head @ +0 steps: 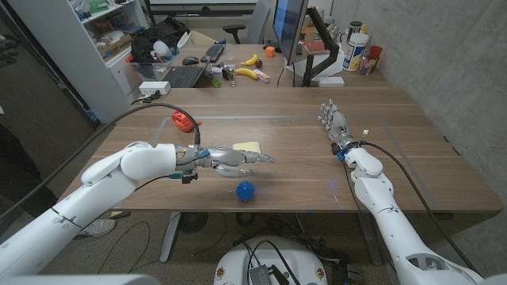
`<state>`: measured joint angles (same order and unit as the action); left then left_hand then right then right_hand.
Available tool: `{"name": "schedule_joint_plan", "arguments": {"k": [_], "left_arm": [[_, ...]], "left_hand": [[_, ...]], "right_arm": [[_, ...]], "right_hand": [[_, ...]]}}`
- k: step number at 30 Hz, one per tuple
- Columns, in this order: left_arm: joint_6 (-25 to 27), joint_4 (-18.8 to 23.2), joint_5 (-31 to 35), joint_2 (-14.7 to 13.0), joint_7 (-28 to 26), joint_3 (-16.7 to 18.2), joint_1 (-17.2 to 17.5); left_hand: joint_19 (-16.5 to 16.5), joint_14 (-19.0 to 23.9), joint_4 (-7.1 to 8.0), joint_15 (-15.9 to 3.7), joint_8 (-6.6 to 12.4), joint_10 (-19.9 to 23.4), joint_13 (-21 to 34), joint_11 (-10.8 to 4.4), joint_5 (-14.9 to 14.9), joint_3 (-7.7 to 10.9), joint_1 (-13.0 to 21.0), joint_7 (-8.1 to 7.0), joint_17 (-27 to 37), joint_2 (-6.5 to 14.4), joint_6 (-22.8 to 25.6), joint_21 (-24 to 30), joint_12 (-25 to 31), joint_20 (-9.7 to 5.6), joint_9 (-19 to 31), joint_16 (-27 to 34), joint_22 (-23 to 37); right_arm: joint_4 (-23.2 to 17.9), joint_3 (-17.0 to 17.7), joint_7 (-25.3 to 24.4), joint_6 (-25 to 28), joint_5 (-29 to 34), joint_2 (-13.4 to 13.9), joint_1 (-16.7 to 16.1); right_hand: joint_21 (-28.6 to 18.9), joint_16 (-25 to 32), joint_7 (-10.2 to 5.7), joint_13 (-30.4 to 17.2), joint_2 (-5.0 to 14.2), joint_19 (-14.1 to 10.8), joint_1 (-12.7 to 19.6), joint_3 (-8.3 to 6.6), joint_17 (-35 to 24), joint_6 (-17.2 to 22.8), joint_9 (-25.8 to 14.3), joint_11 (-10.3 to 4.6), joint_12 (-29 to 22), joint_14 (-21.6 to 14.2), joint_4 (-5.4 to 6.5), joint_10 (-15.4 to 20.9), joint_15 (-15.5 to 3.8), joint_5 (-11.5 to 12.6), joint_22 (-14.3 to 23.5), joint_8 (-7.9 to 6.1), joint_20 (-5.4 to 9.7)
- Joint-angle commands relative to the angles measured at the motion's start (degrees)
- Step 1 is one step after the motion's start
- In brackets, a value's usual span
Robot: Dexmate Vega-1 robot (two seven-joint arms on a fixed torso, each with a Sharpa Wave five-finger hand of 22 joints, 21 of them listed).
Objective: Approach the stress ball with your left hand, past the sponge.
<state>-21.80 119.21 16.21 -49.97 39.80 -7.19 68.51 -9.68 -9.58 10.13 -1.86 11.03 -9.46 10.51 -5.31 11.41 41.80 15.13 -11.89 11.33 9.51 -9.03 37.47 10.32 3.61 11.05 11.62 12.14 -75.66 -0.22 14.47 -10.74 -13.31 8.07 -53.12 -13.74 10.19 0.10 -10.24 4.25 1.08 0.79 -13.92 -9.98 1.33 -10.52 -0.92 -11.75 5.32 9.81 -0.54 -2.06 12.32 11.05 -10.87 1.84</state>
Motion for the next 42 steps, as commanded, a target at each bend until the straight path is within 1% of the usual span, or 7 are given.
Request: {"name": "schedule_joint_plan", "arguments": {"k": [1,14,23,35,42], "left_arm": [[0.37,0.33,0.25,-0.5,0.35,0.02,0.65],[0.96,0.85,0.6,-0.8,0.4,0.26,1.32],[1.38,1.19,1.04,-1.09,0.53,0.41,1.72],[2.28,1.64,0.81,-1.77,1.02,1.23,2.64],[1.86,1.06,0.3,-2.2,1.52,1.08,2.35]], "left_hand": [[-10.84,-3.96,-0.19,-0.67,0.05,-1.2,0.3,0.12,-0.12,0.5,0.84,-0.44,0.13,2.7,0.0,0.07,0.24,0.47,0.25,0.41,0.15],[-11.12,-4.38,-0.24,-0.51,0.26,-1.44,0.31,0.29,-0.19,1.17,1.57,-0.79,0.12,2.77,0.18,0.21,0.39,0.56,0.3,0.49,0.23],[-11.54,-4.8,-0.16,-0.1,0.44,-1.79,0.33,0.46,-0.23,1.91,2.25,-0.84,0.15,2.95,0.46,0.31,0.47,0.92,0.35,0.53,0.32],[-11.81,-5.05,-0.11,-0.01,0.51,-1.87,0.36,0.63,-0.27,2.68,2.96,-0.85,0.17,3.0,0.56,0.48,0.64,0.93,0.39,0.59,0.4],[-11.9,-5.08,-0.05,0.09,0.55,-1.96,0.37,0.74,-0.31,2.97,3.24,-0.85,0.19,2.99,0.64,0.58,0.69,1.01,0.41,0.65,0.44]], "right_arm": [[-0.26,0.02,-0.19,-0.17,-0.06,-0.13,-0.18],[-0.06,0.07,-0.15,-0.3,-0.15,-0.14,-0.41],[-0.93,0.19,-0.29,-0.38,-0.19,-0.13,-0.71],[-0.47,0.09,-0.33,-1.36,-0.63,-0.73,-0.51],[-1.12,0.4,-1.13,-1.87,-0.94,-1.13,-1.27]], "right_hand": [[0.38,0.23,-0.49,-0.28,4.4,-0.41,-0.18,0.17,-0.24,0.13,-0.2,-0.5,-0.05,0.5,0.21,-0.01,0.1,0.27,0.24,-0.17,2.05],[0.41,0.23,-0.5,-0.28,4.38,-0.41,-0.18,0.18,-0.24,0.09,-0.2,-0.51,-0.07,0.51,0.21,0.02,0.11,0.27,0.24,-0.15,2.05],[0.43,0.23,-0.55,-0.28,4.38,-0.41,-0.17,0.18,-0.24,0.09,-0.2,-0.55,-0.05,0.49,0.2,0.0,0.15,0.27,0.24,-0.16,2.1],[0.44,0.23,-0.46,-0.28,4.38,-0.42,-0.17,0.18,-0.23,0.1,-0.2,-0.51,-0.06,0.49,0.2,0.0,0.11,0.27,0.24,-0.16,1.97],[0.46,0.22,-0.48,-0.28,4.39,-0.41,-0.15,0.16,-0.23,0.1,-0.2,-0.52,-0.05,0.49,0.19,0.0,0.16,0.27,0.24,-0.16,1.97]]}}
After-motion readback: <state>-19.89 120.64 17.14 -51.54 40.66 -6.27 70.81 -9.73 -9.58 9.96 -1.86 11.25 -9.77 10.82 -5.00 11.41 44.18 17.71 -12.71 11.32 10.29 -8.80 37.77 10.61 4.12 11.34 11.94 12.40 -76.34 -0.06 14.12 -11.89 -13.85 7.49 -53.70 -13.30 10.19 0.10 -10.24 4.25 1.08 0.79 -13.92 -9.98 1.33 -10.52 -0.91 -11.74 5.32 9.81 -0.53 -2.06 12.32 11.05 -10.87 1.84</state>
